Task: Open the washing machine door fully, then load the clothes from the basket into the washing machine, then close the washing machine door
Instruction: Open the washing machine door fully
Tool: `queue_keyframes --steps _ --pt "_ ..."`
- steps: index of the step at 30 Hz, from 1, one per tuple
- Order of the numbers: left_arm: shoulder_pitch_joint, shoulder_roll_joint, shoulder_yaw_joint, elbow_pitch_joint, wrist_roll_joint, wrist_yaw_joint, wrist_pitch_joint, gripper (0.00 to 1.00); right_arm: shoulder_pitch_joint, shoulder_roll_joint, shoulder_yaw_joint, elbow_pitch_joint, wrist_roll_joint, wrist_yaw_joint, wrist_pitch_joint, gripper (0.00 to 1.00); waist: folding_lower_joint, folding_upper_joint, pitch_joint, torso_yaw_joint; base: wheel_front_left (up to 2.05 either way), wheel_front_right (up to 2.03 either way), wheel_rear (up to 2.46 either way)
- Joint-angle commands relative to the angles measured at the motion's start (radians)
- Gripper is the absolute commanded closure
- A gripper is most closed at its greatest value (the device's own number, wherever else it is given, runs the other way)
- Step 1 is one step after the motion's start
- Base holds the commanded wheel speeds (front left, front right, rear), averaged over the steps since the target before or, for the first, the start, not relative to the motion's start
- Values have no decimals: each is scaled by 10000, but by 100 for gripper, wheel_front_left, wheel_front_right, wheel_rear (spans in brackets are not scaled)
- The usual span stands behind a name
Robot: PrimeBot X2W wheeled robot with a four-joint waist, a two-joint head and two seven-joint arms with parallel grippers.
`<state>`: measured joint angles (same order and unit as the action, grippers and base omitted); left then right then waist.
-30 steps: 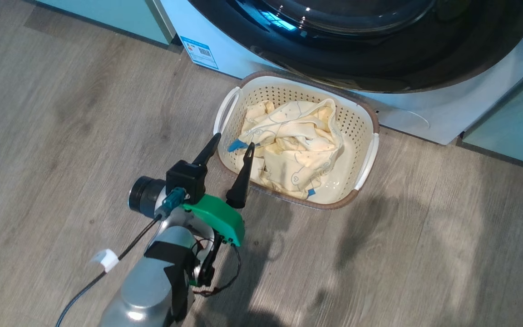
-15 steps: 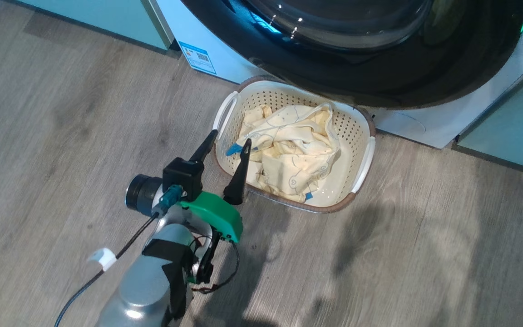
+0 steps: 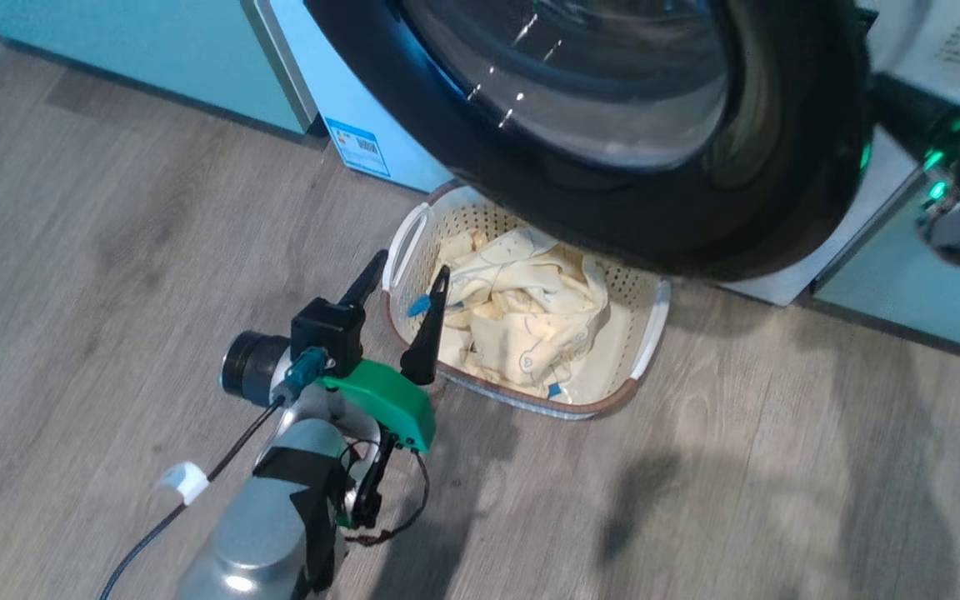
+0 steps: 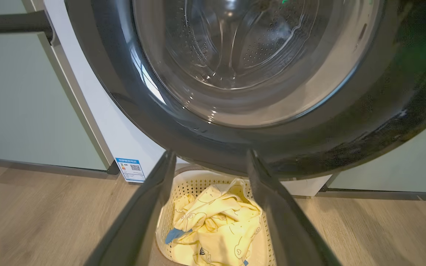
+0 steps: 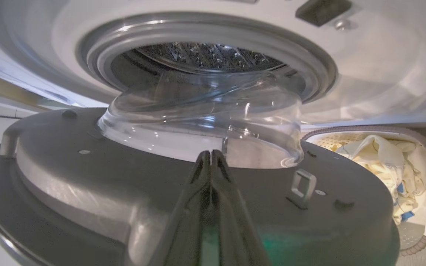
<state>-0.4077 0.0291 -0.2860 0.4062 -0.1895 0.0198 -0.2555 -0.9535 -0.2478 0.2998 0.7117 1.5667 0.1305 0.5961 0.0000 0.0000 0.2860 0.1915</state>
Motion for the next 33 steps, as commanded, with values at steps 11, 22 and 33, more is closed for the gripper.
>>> queue_keyframes --steps 11,22,33 --pt "406 222 1015 -90 459 -278 -63 0 1036 679 437 -1017 223 2 535 100 0 0 -848 -222 0 0 0" --pt "768 289 1605 -20 738 -549 -63 0 1973 1265 729 -1522 353 2 897 100 0 0 -1500 -343 0 0 0" --pt "1214 376 2056 71 904 -779 -63 0 3095 1843 1277 -1922 573 2 1139 100 0 0 -2145 -385 0 0 0"
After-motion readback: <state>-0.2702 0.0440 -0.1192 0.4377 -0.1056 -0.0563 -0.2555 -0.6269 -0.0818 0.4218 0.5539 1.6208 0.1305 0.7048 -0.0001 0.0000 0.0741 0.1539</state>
